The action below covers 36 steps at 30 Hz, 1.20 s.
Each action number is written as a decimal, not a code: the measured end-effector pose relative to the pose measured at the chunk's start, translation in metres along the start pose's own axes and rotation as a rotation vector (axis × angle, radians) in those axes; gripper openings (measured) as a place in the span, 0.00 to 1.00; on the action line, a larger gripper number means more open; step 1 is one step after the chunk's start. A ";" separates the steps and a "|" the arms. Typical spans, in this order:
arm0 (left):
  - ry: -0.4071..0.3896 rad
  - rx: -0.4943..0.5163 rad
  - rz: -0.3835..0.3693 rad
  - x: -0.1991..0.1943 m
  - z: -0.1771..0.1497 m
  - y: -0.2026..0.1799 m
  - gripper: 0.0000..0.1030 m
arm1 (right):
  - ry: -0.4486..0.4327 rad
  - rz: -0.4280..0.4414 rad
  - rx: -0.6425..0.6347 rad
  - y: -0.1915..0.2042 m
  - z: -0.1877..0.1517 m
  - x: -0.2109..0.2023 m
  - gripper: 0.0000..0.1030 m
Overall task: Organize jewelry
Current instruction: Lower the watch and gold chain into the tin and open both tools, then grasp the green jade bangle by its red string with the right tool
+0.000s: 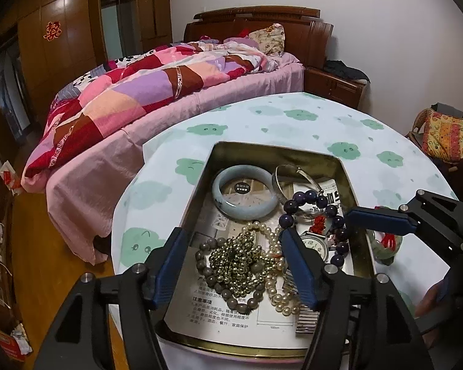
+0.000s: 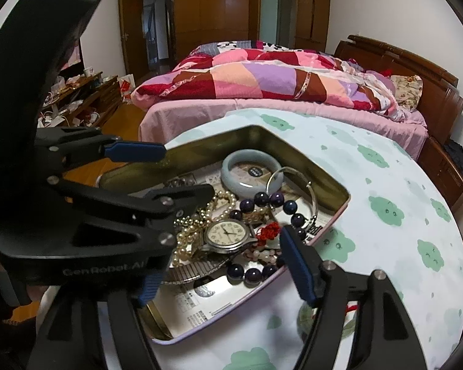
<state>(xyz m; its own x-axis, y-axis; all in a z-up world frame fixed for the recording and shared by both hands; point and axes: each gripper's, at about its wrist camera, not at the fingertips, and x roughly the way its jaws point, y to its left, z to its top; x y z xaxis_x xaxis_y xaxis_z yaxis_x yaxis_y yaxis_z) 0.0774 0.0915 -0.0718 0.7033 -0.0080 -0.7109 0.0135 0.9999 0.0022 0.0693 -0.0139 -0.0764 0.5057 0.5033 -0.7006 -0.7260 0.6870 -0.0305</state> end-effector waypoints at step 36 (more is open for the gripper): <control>-0.062 0.028 0.033 -0.029 0.007 -0.039 0.68 | 0.046 -0.131 0.249 -0.101 -0.053 -0.035 0.86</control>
<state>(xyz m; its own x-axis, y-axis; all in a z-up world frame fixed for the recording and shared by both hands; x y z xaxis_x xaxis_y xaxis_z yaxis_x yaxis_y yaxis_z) 0.0616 0.0524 -0.0467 0.7465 0.0238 -0.6650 0.0083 0.9989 0.0451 0.1000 -0.1286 -0.0865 0.5616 0.3813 -0.7343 -0.5165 0.8549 0.0489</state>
